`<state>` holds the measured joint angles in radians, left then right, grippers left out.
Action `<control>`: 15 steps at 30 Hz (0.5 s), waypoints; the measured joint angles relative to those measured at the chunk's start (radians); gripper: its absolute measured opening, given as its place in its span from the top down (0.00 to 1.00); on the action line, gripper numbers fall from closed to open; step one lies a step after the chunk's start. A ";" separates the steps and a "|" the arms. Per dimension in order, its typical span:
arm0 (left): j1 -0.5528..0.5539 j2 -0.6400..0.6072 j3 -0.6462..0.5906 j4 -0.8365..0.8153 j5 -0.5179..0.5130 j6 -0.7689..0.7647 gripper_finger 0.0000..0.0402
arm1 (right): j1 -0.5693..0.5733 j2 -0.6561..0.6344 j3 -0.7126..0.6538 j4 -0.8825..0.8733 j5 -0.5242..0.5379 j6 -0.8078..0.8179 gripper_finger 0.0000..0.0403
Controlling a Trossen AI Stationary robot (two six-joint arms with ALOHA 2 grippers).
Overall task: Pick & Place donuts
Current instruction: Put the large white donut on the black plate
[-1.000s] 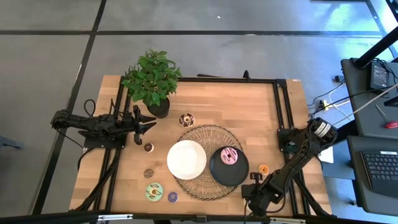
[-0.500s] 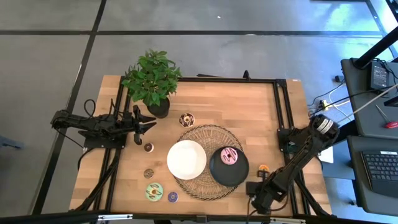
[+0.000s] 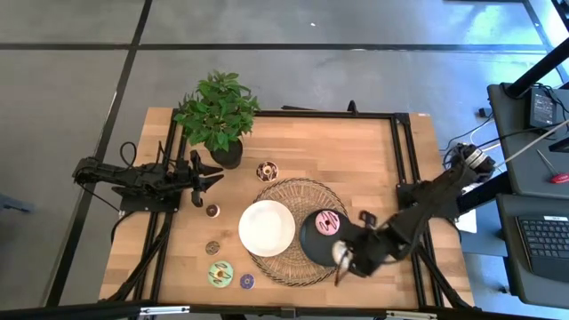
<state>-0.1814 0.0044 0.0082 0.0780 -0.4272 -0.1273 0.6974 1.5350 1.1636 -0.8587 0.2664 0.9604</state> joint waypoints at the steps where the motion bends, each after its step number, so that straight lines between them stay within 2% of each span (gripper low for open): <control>1: 0.000 0.000 0.000 0.000 0.000 -0.010 0.76 | -0.025 0.008 -0.007 0.029 -0.004 -0.037 0.99; 8: 0.000 0.000 0.000 -0.009 0.003 -0.045 0.76 | -0.134 0.101 -0.024 0.061 -0.026 -0.179 0.99; 15: 0.000 0.000 0.000 -0.009 0.018 -0.046 0.76 | -0.166 0.170 -0.024 0.149 -0.131 -0.233 0.99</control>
<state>-0.1814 0.0044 0.0082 0.0689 -0.4095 -0.1729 0.5312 1.7052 1.1397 -0.7096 0.1350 0.7279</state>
